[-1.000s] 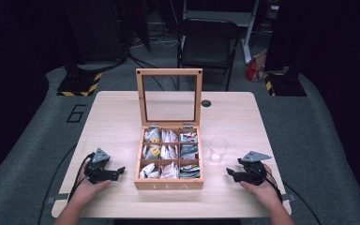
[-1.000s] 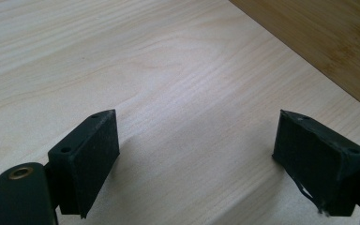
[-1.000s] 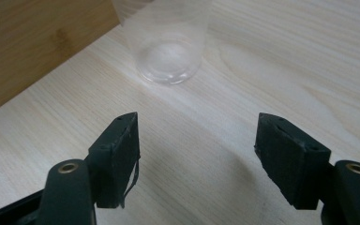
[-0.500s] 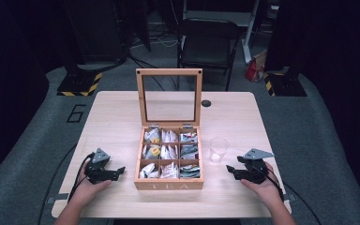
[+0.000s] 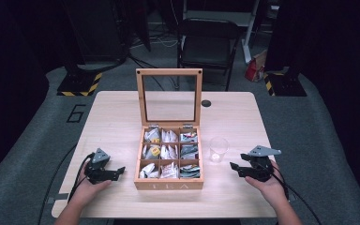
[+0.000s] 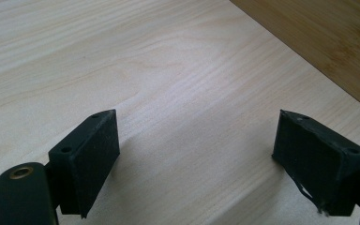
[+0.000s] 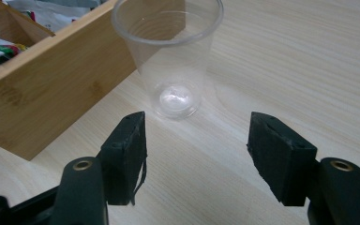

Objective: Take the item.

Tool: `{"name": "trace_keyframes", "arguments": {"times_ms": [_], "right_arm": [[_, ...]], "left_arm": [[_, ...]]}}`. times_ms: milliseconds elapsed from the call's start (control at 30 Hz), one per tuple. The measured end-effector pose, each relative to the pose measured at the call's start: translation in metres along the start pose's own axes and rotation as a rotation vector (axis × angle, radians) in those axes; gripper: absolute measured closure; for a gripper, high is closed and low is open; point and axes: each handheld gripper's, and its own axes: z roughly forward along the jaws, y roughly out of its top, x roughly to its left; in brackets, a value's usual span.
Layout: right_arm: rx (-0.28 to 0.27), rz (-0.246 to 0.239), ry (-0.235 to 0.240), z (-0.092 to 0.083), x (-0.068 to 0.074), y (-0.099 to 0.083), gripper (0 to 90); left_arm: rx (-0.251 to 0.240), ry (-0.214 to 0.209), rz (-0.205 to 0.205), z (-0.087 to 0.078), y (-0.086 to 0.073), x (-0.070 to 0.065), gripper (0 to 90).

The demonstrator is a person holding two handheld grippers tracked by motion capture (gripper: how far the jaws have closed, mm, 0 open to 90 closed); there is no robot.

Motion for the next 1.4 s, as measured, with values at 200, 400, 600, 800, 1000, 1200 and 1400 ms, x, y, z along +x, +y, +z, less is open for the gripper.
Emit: {"name": "trace_keyframes", "arguments": {"times_ms": [200, 400, 600, 800, 1000, 1200, 1400], "right_arm": [[0.01, -0.014, 0.013, -0.006, 0.004, 0.011, 33.4], [-0.013, -0.039, 0.045, -0.011, 0.013, 0.029, 29.6], [-0.02, -0.081, 0.079, -0.013, 0.027, 0.049, 26.5], [-0.024, -0.108, 0.112, -0.009, 0.037, 0.064, 25.5], [-0.015, -0.128, 0.134, -0.002, 0.041, 0.073, 25.6], [-0.011, -0.136, 0.146, 0.006, 0.042, 0.082, 26.1], [-0.007, -0.156, 0.152, 0.009, 0.043, 0.098, 26.1]], "left_arm": [[0.002, 0.001, -0.004, 0.0, 0.0, 0.0, 14.1], [0.002, 0.001, -0.004, 0.0, 0.0, 0.0, 14.1], [0.002, 0.001, -0.004, 0.0, 0.0, 0.0, 14.1], [0.002, 0.002, -0.003, 0.0, 0.0, 0.0, 14.1], [0.002, 0.001, -0.003, 0.0, 0.0, 0.0, 14.1], [0.002, 0.001, -0.003, 0.0, 0.0, 0.0, 14.1], [0.002, 0.001, -0.004, 0.0, 0.0, 0.0, 14.1]]}}
